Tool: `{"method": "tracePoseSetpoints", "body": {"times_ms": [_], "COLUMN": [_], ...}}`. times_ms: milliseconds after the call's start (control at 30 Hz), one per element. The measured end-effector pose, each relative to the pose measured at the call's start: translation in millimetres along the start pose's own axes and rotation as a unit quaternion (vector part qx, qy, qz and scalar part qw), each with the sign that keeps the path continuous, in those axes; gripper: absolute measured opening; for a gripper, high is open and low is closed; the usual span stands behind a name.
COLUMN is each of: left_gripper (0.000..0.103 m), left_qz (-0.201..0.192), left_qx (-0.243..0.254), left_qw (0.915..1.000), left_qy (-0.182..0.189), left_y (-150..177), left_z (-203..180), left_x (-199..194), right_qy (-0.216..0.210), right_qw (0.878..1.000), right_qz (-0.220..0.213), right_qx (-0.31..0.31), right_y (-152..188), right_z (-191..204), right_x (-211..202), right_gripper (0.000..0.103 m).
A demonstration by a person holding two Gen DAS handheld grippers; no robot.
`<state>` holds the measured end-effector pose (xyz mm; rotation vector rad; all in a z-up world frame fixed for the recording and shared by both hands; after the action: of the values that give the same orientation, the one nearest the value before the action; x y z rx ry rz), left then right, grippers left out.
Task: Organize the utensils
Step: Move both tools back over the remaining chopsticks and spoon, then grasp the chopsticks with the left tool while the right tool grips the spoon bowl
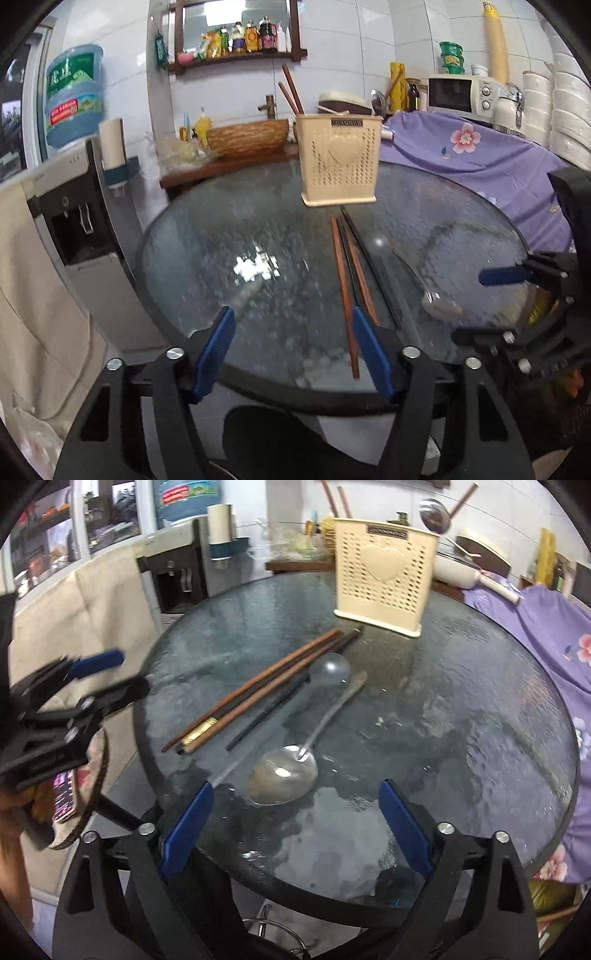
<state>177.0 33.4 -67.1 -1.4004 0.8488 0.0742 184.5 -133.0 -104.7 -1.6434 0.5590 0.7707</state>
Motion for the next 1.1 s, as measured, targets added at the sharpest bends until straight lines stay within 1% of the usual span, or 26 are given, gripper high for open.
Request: {"method": "tracePoseSetpoints", "body": {"times_ms": [33,100,133,233,300,333,400,467,600,633,700,767,833,1033,1100], "left_gripper": [0.056,0.052,0.051,0.049,0.048,0.046,0.042,0.042,0.041,0.039,0.037,0.033,0.030,0.028,0.026], "left_qz": [0.007,0.020,0.023,0.028,0.028,0.029,0.033,0.038,0.048,0.049,0.054,0.060,0.059,0.057,0.058], "left_qx": [-0.001,-0.001,-0.001,0.003,0.010,0.013,0.018,0.022,0.025,0.025,0.030,0.034,0.030,0.022,0.013], "left_qw": [1.0000,0.9998,0.9997,0.9995,0.9994,0.9994,0.9991,0.9988,0.9982,0.9980,0.9978,0.9975,0.9976,0.9980,0.9980], "left_qy": [0.003,0.008,0.008,0.016,0.016,0.016,0.018,0.021,0.026,0.030,0.026,0.018,0.021,0.019,0.023], "left_y": [5.2,15.1,18.3,24.8,24.9,25.1,26.3,28.5,33.5,34.2,34.9,35.6,35.5,31.0,28.8], "left_z": [-1.2,-3.4,-4.2,-10.1,-13.1,-14.9,-18.0,-21.5,-25.7,-27.6,-29.8,-30.9,-30.9,-31.9,-32.5], "left_x": [1.2,4.4,5.2,6.3,5.5,5.6,6.1,7.1,9.3,10.8,13.7,17.3,18.5,26.5,29.4], "right_qy": [-0.007,-0.016,-0.016,-0.009,-0.005,-0.003,0.005,0.010,0.021,0.024,0.029,0.034,0.033,0.043,0.050], "right_qw": [1.000,1.000,1.000,1.000,1.000,1.000,1.000,1.000,0.999,0.999,0.999,0.999,0.999,0.999,0.998], "right_qz": [0.005,0.014,0.016,0.016,0.015,0.015,0.013,0.012,0.009,0.008,0.005,0.003,0.004,-0.005,-0.011], "right_qx": [0.009,0.021,0.021,0.020,0.023,0.024,0.025,0.026,0.023,0.021,0.018,0.017,0.021,0.023,0.031], "right_y": [1.7,3.2,3.9,2.5,0.4,-0.1,-1.8,-3.2,-5.0,-5.5,-5.6,-5.9,-6.1,-6.3,-7.4], "right_z": [-0.5,-0.5,1.1,4.1,4.0,4.5,4.8,4.8,7.2,7.7,8.7,7.7,5.6,5.7,3.0], "right_x": [1.3,4.8,6.4,8.9,9.1,9.3,10.0,11.3,12.9,13.6,14.1,14.3,14.6,15.4,15.9], "right_gripper": [0.086,0.084,0.081,0.080,0.080,0.080,0.076,0.072,0.071,0.070,0.069,0.064,0.062,0.061,0.055]}}
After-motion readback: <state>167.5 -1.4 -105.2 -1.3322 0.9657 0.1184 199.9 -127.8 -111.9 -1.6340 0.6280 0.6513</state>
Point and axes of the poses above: each gripper's, at about its wrist camera, not at the fingertips, and x roughly the way its jaws point, z to its left, y to its underside, the point moved 7 cm from there along x, roughly the way its jaws point, and after that the axes turned 13 degrees about y, right-handed, at the moved point
